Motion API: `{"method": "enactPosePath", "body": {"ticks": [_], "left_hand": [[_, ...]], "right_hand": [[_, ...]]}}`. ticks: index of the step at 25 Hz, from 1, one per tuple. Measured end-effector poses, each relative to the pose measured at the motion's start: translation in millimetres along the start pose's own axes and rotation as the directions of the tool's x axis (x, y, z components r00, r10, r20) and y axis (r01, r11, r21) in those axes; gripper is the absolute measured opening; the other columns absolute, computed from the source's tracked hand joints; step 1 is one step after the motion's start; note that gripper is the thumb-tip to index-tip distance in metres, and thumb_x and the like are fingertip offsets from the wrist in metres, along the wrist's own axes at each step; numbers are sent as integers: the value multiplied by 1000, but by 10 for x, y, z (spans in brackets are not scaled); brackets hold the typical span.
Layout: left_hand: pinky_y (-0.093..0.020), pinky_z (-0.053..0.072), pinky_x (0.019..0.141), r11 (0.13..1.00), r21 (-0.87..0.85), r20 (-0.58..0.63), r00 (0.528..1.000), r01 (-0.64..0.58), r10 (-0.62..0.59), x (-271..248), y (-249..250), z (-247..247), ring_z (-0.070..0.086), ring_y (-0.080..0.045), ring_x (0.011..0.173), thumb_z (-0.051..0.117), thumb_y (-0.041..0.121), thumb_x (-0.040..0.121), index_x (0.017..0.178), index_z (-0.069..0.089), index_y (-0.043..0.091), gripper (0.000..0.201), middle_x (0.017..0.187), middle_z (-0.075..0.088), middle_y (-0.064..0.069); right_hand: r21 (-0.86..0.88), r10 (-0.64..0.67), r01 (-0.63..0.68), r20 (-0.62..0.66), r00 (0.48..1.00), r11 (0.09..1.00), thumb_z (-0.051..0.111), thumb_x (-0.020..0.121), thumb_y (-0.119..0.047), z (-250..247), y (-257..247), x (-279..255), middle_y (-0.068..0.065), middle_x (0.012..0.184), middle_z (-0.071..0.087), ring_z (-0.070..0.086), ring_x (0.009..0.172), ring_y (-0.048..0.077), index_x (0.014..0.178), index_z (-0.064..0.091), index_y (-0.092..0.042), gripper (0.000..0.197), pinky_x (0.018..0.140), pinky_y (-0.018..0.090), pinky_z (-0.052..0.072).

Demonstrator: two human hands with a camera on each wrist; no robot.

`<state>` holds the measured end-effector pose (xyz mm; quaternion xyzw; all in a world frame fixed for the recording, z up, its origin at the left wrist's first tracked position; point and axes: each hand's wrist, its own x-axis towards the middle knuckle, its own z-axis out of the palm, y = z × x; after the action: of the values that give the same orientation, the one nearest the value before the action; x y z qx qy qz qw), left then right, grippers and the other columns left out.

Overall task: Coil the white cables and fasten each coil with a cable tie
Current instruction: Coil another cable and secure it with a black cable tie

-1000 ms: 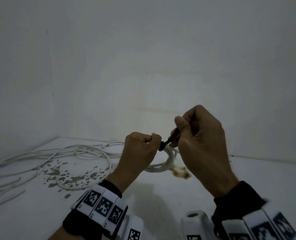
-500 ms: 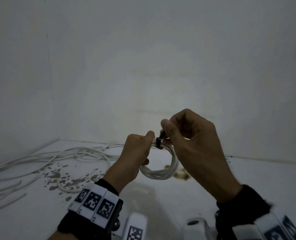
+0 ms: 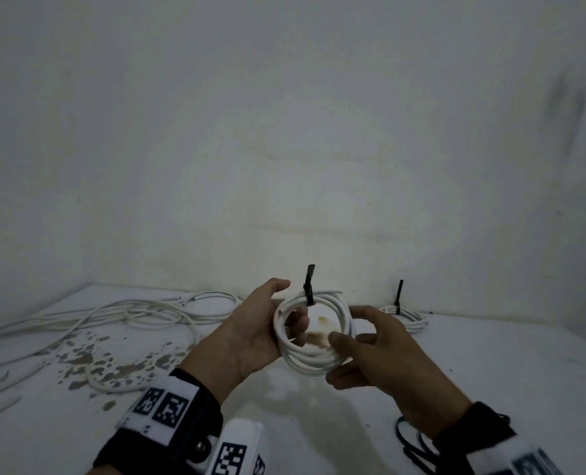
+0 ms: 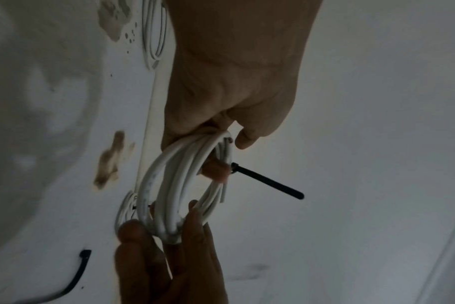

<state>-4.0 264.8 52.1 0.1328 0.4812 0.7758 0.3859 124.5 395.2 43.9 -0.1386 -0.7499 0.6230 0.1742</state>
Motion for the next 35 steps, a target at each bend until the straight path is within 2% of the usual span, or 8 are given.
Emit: {"method": "enactPosePath", "body": {"ticks": [3, 5, 11, 18, 24, 27, 30, 35], "left_hand": [[-39, 55, 80, 997, 81, -44, 999, 0, 3, 39, -184, 54, 68, -27, 88, 45, 36, 99, 110, 66, 3, 40, 102, 74, -16], [-41, 55, 88, 987, 154, -37, 998, -39, 45, 86, -349, 113, 68, -25, 95, 46, 25, 101, 112, 67, 4, 32, 110, 73, -15], [-29, 57, 76, 950, 307, -109, 990, -56, 94, 582, -750, 409, 66, -24, 106, 50, 16, 102, 126, 54, 6, 27, 117, 67, -13], [-25, 55, 62, 917, 398, -121, 989, -30, 84, 1527, -836, 899, 67, -21, 80, 52, 15, 99, 114, 66, 7, 22, 99, 71, -9], [-33, 59, 70, 871, 491, -175, 980, 3, 95, 2245, -897, 1021, 69, -29, 90, 52, 17, 98, 103, 69, 10, 19, 104, 71, -15], [-41, 60, 78, 853, 522, -214, 970, 15, 114, 2504, -908, 1055, 68, -32, 83, 56, 16, 95, 81, 68, 13, 19, 97, 72, -19], [-48, 60, 75, 822, 569, -236, 962, 20, 139, 2711, -926, 1056, 68, -33, 74, 60, 14, 88, 73, 68, 9, 18, 79, 70, -19], [-33, 60, 59, 771, 637, -234, 951, -6, 201, 2850, -1009, 997, 65, -25, 58, 63, 24, 92, 75, 69, 10, 22, 73, 69, -13]], "right_hand": [[166, 53, -32, -125, 991, 986, 67, 92, -6, -173, 98, 49, 22, 79, 75, 72, 64, 37, 110, 62, -12, 20, 62, 39, 62], [213, 93, -57, -162, 982, 975, 67, 92, -5, -297, 202, 88, 22, 84, 75, 71, 64, 36, 109, 63, -10, 18, 63, 41, 63], [195, 233, -200, -159, 959, 960, 65, 92, 1, -748, 498, 302, 29, 98, 69, 68, 68, 35, 112, 63, 6, 21, 64, 39, 63], [201, 311, -261, -284, 907, 944, 62, 87, 12, -1391, 652, 970, 35, 104, 63, 67, 78, 43, 102, 61, 16, 15, 63, 41, 63], [118, 333, -312, -374, 865, 943, 66, 86, 9, -1696, 826, 1587, 28, 91, 64, 68, 59, 37, 103, 61, 18, 20, 55, 43, 62], [57, 318, -324, -411, 854, 944, 79, 63, -4, -1864, 1061, 1953, 30, 87, 71, 72, 68, 43, 94, 67, 16, 38, 70, 56, 61], [-27, 285, -324, -408, 867, 946, 79, 32, -28, -2107, 1483, 2436, 27, 88, 73, 73, 77, 42, 88, 70, 8, 66, 73, 56, 61], [-143, 217, -309, -449, 867, 940, 87, 66, -19, -1907, 1099, 2174, 28, 89, 71, 72, 78, 45, 79, 63, 7, 37, 75, 56, 60]]}}
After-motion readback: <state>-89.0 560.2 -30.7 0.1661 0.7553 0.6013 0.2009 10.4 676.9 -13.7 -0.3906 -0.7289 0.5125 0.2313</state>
